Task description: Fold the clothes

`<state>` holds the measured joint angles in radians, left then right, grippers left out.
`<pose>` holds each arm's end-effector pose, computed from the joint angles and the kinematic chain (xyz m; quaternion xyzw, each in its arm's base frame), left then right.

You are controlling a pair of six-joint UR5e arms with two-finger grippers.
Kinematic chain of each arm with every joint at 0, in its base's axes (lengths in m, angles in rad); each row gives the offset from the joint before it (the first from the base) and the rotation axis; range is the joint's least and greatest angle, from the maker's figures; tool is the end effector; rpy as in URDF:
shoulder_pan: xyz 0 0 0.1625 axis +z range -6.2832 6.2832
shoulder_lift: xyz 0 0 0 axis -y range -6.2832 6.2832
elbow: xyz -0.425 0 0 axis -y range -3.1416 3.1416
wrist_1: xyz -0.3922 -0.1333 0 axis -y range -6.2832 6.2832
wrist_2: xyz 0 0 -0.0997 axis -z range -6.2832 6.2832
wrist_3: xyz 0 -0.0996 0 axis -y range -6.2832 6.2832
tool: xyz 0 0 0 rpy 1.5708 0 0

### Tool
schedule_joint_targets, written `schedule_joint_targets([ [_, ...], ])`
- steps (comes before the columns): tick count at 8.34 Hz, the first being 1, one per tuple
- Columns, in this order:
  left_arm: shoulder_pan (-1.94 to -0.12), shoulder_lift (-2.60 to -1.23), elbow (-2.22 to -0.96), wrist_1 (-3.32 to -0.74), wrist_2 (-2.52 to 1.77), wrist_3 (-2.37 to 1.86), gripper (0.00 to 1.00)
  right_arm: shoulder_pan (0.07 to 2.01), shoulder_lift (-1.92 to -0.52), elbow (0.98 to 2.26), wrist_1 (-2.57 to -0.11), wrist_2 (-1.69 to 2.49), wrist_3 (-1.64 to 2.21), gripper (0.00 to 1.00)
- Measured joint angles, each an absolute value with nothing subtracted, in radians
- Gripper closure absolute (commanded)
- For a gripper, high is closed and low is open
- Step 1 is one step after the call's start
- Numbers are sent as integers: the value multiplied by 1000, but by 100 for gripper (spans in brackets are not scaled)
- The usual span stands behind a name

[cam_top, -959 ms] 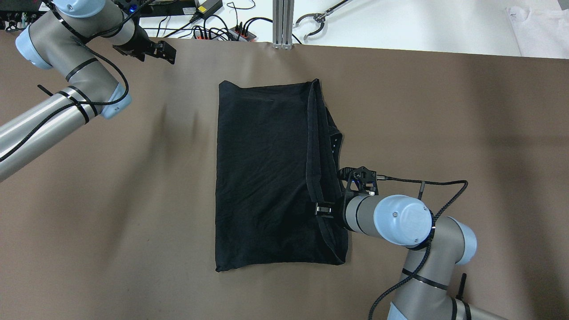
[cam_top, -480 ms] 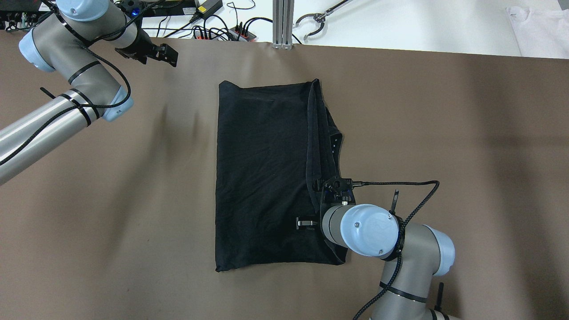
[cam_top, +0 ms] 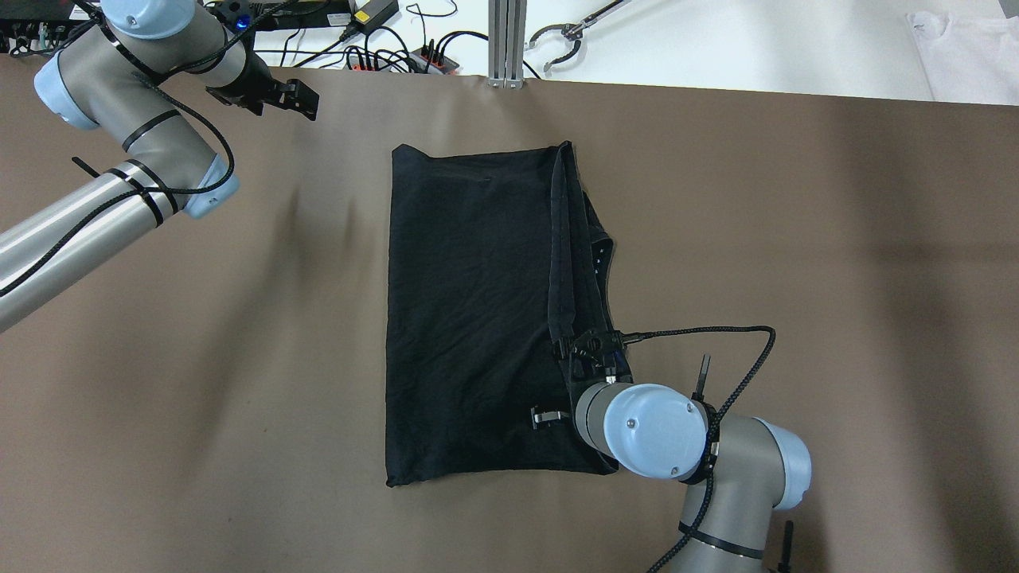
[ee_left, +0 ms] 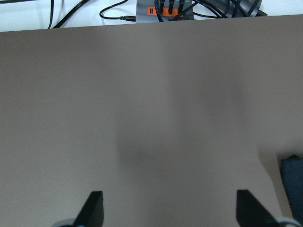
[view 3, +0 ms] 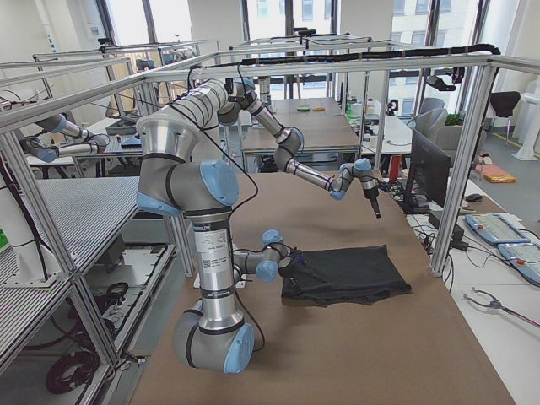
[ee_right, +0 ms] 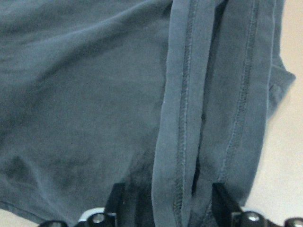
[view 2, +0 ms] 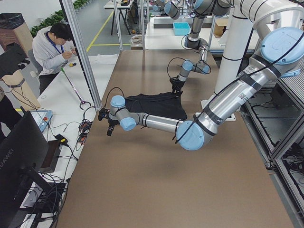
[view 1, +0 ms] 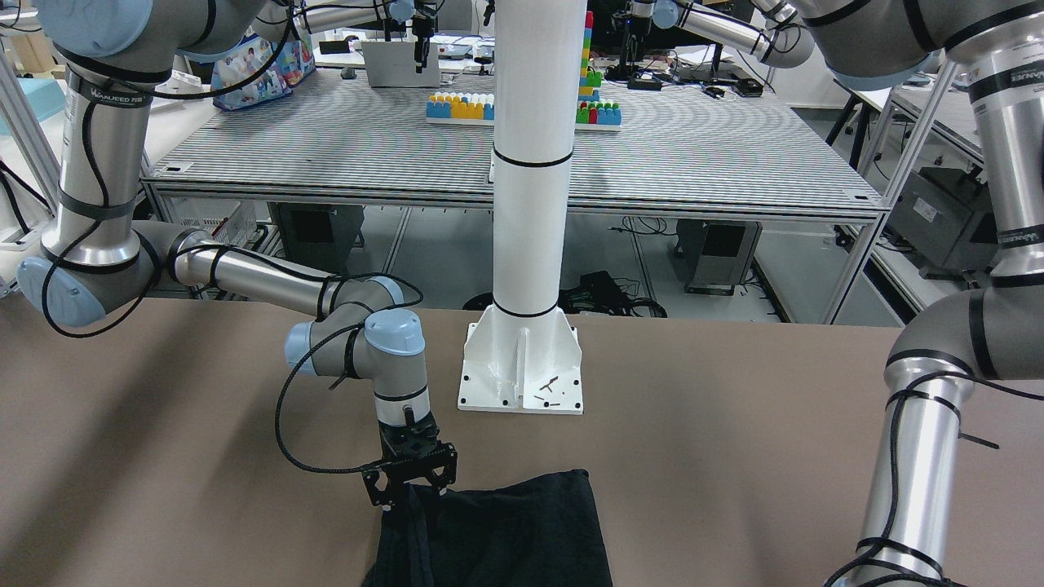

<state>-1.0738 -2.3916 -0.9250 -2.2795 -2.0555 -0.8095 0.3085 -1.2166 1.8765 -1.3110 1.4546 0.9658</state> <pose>0.3187 -0.7697 0.3627 0.1978 0.4246 -0.0352 0.8828 -0.5242 -0.3191 0.3013 0.2421 -0.3747 -0.1067 0.8886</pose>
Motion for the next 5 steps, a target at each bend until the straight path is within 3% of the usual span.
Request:
schedule_joint_targets([
  [5,-1062,-2386,-925,-2280,-2056,-808,0,296,-1238,1920,-1322,1419,955,75],
])
